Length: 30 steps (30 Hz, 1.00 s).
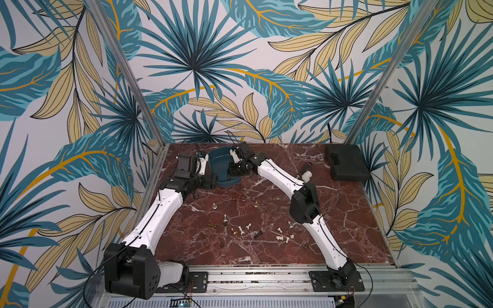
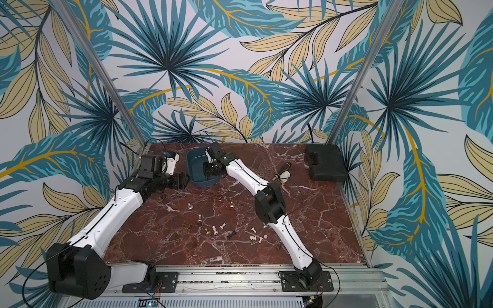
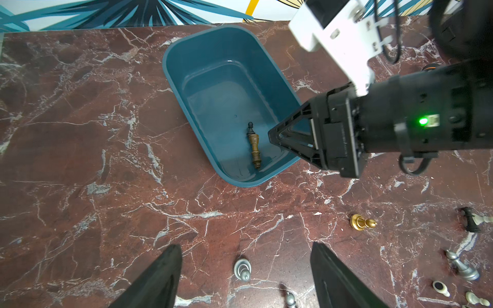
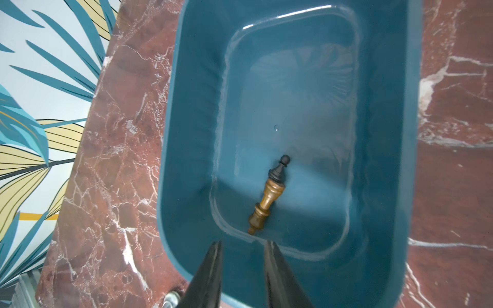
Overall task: Put the chess pieces into the storage box
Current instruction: Place the chess piece in the storage box, then pick up the chess piece at the center of the board.
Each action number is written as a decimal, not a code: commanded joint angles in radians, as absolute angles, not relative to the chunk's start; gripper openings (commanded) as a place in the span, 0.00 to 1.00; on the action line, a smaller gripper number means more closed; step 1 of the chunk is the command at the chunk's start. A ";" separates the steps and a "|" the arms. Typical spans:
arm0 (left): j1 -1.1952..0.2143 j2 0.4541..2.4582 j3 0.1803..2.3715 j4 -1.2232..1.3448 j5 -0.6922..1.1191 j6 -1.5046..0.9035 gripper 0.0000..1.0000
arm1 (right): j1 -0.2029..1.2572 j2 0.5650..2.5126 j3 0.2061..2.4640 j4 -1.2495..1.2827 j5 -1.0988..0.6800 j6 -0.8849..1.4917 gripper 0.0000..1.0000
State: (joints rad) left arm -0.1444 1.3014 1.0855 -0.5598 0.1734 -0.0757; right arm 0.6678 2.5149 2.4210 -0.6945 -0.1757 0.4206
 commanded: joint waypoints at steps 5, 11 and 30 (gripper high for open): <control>-0.149 1.260 1.155 -0.765 0.152 -0.166 0.79 | 0.672 2.166 2.138 -0.684 -0.112 0.433 0.32; -0.158 1.231 1.081 -0.871 0.199 -0.300 0.73 | 0.672 1.825 1.672 -0.551 0.035 0.425 0.32; -0.215 1.447 0.995 -0.790 0.151 -0.351 0.59 | 0.663 1.427 1.185 -0.507 0.317 0.464 0.35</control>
